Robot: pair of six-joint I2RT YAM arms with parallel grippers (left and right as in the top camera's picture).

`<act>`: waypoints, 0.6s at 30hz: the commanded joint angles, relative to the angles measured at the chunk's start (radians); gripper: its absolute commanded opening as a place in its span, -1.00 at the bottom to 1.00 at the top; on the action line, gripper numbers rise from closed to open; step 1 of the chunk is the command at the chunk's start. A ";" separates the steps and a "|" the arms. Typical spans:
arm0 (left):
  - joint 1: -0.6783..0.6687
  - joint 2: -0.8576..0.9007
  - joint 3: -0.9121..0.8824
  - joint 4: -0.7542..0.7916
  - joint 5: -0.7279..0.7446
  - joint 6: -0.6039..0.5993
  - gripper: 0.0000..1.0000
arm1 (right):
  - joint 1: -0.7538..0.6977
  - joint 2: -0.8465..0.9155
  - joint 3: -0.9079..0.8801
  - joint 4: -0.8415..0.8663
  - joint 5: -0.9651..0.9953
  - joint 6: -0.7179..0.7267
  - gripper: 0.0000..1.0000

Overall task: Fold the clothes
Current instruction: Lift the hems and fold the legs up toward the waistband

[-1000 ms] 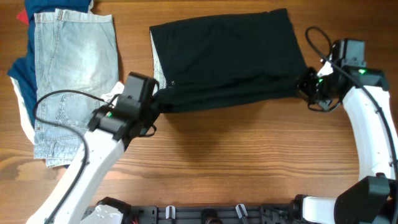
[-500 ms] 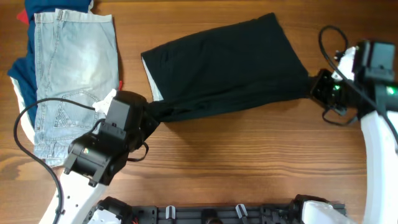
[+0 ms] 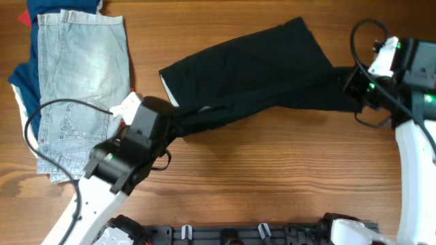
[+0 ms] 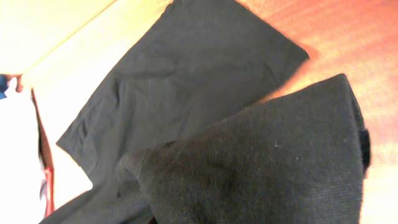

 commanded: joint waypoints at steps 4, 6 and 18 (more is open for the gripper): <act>0.014 0.158 -0.003 0.084 -0.278 -0.002 -0.92 | -0.022 0.217 0.022 0.178 0.043 -0.107 -0.90; 0.018 0.214 -0.003 0.117 -0.311 -0.002 -0.92 | -0.022 0.275 0.022 0.277 0.003 -0.114 -0.89; 0.164 0.430 -0.003 0.341 -0.332 -0.002 -0.92 | -0.003 0.487 0.022 0.576 -0.043 -0.159 -0.86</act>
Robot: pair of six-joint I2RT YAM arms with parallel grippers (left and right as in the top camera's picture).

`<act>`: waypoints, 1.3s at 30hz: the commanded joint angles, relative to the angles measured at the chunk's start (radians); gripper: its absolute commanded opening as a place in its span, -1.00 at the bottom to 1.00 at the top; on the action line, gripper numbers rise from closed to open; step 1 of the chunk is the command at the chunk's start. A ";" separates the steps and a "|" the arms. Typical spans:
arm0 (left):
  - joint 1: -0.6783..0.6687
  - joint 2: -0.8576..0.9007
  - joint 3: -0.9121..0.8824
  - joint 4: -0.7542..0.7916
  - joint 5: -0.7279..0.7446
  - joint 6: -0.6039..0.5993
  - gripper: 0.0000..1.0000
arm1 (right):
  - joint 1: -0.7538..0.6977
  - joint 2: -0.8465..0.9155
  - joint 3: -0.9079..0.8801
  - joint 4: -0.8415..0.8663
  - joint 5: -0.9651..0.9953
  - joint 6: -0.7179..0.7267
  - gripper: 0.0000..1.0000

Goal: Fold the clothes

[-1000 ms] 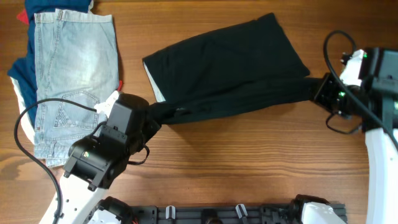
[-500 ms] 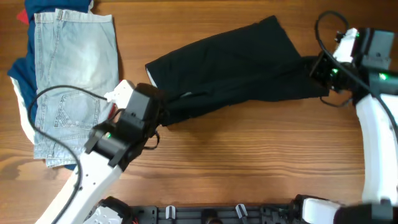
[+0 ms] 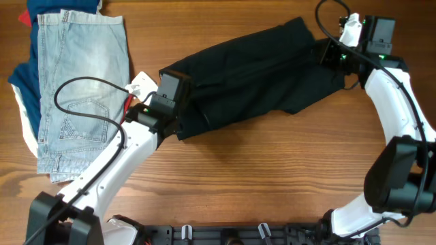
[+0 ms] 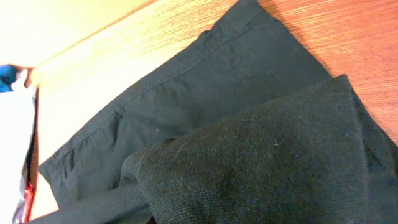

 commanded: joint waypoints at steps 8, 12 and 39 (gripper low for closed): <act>0.118 0.081 -0.007 0.283 -0.170 0.044 -0.92 | 0.000 0.139 0.023 0.174 0.133 -0.043 -0.86; 0.116 0.122 -0.007 0.358 -0.171 0.085 -0.92 | 0.013 0.183 0.023 0.201 0.134 -0.044 -0.86; 0.120 0.267 -0.007 0.581 0.045 0.377 0.99 | 0.055 0.225 0.023 0.434 -0.057 -0.023 0.99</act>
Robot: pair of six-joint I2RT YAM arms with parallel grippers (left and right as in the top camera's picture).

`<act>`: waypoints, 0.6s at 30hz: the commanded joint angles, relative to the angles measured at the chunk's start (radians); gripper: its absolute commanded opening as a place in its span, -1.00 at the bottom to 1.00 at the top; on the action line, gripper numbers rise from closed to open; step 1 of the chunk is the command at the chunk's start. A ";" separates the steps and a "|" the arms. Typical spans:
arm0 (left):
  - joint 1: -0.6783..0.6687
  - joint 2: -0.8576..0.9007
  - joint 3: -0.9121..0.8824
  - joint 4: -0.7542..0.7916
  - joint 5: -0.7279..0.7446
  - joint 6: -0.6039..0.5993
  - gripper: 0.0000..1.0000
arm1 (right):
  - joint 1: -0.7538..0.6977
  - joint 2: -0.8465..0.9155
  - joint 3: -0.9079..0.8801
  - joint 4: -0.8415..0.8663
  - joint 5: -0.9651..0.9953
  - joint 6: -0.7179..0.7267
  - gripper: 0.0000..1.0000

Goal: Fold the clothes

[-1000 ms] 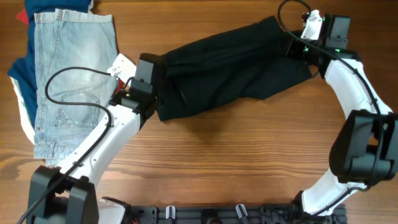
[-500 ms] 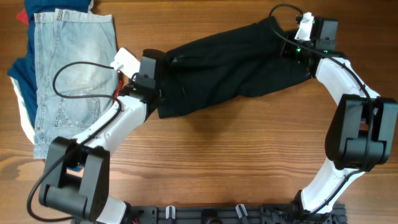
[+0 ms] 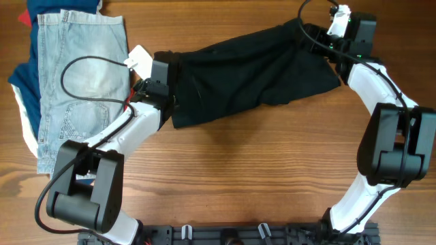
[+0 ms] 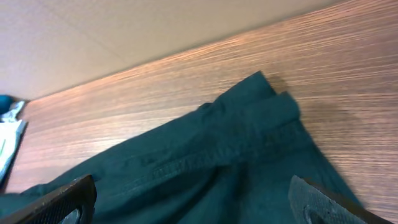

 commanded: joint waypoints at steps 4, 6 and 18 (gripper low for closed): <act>0.003 0.022 -0.006 -0.008 0.166 0.163 0.99 | 0.077 0.013 0.020 -0.041 0.059 -0.119 0.99; 0.002 0.035 -0.006 -0.008 0.211 0.188 0.99 | 0.105 0.013 0.020 -0.067 0.151 -0.156 0.99; -0.093 0.148 -0.006 0.058 0.257 0.174 -0.10 | 0.151 0.026 0.001 -0.178 0.349 -0.206 -0.74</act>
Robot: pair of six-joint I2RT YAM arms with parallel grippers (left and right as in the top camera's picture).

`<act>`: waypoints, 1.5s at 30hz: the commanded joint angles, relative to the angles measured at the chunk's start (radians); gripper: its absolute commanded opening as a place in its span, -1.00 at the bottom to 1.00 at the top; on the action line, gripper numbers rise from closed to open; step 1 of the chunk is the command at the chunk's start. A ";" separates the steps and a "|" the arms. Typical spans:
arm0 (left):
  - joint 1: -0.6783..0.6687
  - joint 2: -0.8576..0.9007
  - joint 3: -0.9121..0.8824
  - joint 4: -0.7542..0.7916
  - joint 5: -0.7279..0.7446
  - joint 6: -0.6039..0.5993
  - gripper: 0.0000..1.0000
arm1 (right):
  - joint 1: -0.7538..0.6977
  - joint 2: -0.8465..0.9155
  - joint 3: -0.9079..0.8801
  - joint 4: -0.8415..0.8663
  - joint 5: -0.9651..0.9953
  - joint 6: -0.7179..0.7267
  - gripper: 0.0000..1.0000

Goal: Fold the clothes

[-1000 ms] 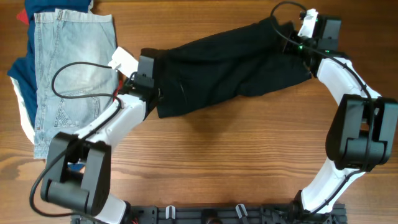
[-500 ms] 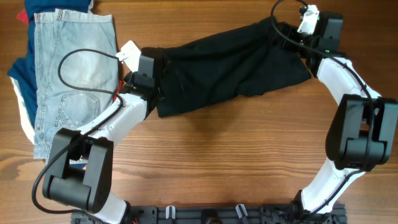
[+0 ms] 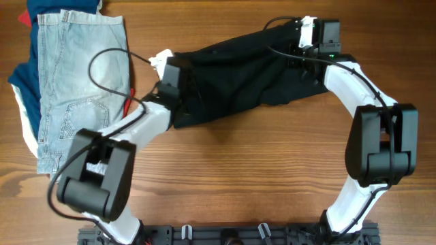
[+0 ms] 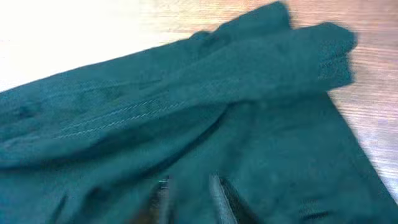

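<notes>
A black garment (image 3: 238, 75) lies doubled over across the middle of the table, running from left to upper right. At its left end my left gripper (image 3: 180, 83) rests on the cloth, its fingers hidden under the wrist. My right gripper (image 3: 294, 54) is at the garment's right end. In the blurred right wrist view the garment (image 4: 249, 93) looks dark teal. There the right gripper (image 4: 189, 196) has its fingertips (image 4: 217, 193) close together, with a narrow strip of cloth between them.
Pale blue jeans (image 3: 78, 82) lie flat at the far left on top of a dark blue garment (image 3: 24, 75), with a bit of red cloth (image 3: 24, 17) at the corner. Bare wooden table (image 3: 272, 170) fills the near half. Both arms arch over it.
My right gripper's fingers were wide apart over the garment's right corner. Now they are close together on the cloth, slightly further left. My left gripper has shifted a little right along the left end.
First both grippers held the black garment's near half stretched low across the table. Then they had it nearer the far half. By 0.6 s ago that half lay on the far half and the right gripper stood open. Now its fingers are close together on the cloth.
</notes>
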 commanded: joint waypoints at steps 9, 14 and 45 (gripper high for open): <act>-0.035 0.128 -0.006 0.083 0.020 -0.065 0.25 | -0.004 0.137 -0.003 0.183 0.021 0.030 -0.82; -0.035 0.141 -0.006 0.076 0.020 -0.064 0.34 | -0.005 0.207 -0.003 0.402 0.021 0.105 -0.82; -0.035 0.154 -0.006 -0.058 0.035 -0.157 0.90 | -0.014 -0.077 0.035 -0.372 -0.161 0.142 0.09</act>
